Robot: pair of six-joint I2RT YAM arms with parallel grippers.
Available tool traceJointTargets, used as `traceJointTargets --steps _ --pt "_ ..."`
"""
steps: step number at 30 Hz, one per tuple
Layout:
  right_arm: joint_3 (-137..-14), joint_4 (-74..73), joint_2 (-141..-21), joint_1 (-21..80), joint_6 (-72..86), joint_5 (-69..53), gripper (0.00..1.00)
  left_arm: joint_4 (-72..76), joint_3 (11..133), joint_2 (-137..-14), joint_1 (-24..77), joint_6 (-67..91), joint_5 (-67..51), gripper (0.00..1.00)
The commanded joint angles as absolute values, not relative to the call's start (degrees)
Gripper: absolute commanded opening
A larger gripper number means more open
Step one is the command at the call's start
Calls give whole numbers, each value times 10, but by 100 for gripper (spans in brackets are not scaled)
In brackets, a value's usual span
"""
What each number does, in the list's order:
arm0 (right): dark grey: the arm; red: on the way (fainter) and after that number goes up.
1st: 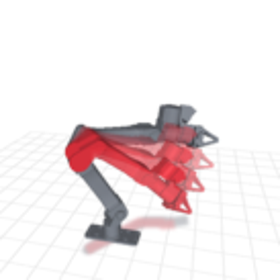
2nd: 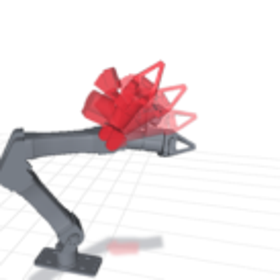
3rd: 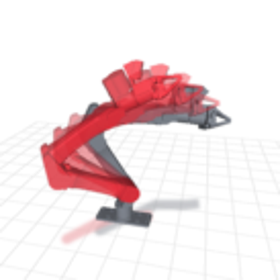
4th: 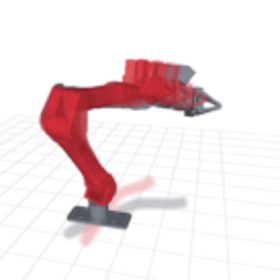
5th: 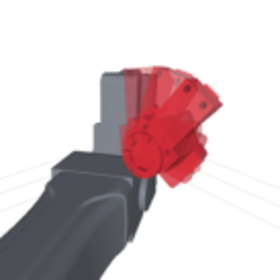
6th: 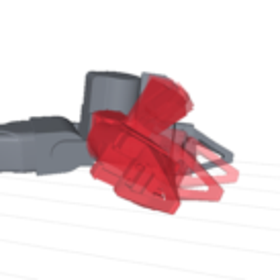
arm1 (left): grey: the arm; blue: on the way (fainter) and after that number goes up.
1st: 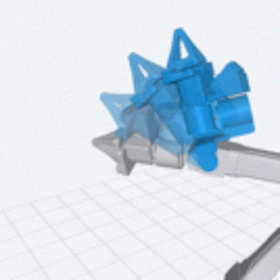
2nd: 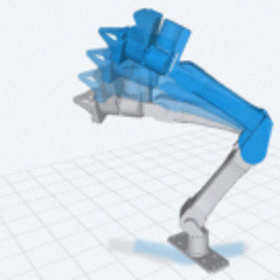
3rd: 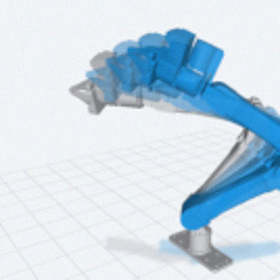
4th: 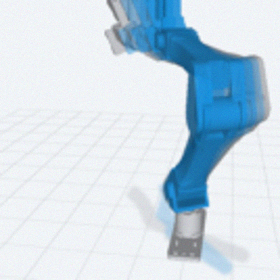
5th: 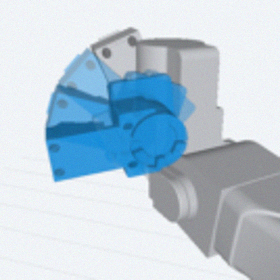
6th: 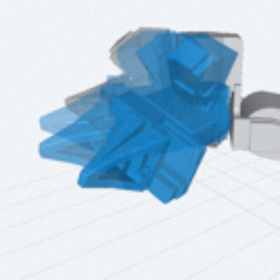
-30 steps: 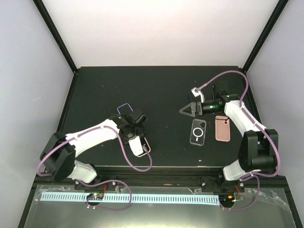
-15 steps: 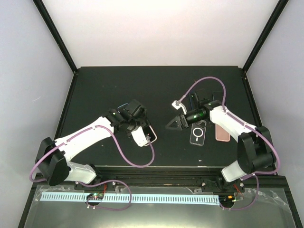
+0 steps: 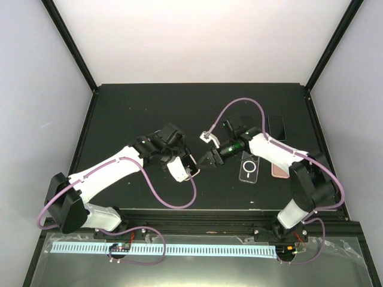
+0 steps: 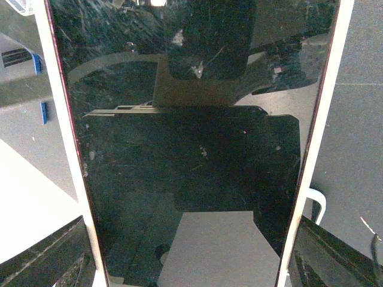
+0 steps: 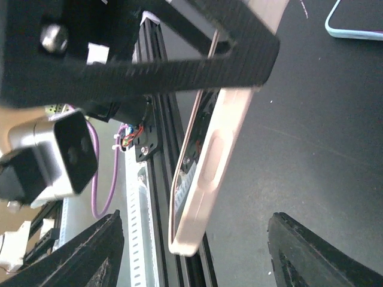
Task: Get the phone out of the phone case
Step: Pick up the phone at the center of the board.
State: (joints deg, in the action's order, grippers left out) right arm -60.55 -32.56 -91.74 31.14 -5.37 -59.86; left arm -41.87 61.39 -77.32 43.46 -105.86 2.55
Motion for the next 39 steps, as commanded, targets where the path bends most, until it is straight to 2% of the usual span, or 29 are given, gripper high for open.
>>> traceJointTargets --steps 1,6,10,19,22,23,26,29,39 --pt "-649 -311 -945 328 -43 -584 66 -396 641 -757 434 -1052 20 43" --pt "-674 -306 -964 340 -30 -591 59 -388 644 -756 436 -1046 21 43" --pt "-677 -297 -967 345 -20 -599 44 -386 654 -757 436 -1032 16 42" --pt "-674 -303 -951 345 -13 -598 20 -367 647 -748 437 -1009 19 43" --pt "-678 -308 -946 345 -12 -604 11 -357 646 -742 437 -998 25 49" --pt "-678 -309 -943 345 -12 -604 9 -352 643 -739 437 -993 28 54" --pt "-682 -313 -935 340 -12 -605 2 -328 633 -729 436 -977 37 77" --pt "-684 -311 -926 323 -8 -611 1 -306 629 -712 433 -945 43 98" --pt "-683 -217 -873 232 68 -654 1 -265 641 -666 388 -753 3 99"
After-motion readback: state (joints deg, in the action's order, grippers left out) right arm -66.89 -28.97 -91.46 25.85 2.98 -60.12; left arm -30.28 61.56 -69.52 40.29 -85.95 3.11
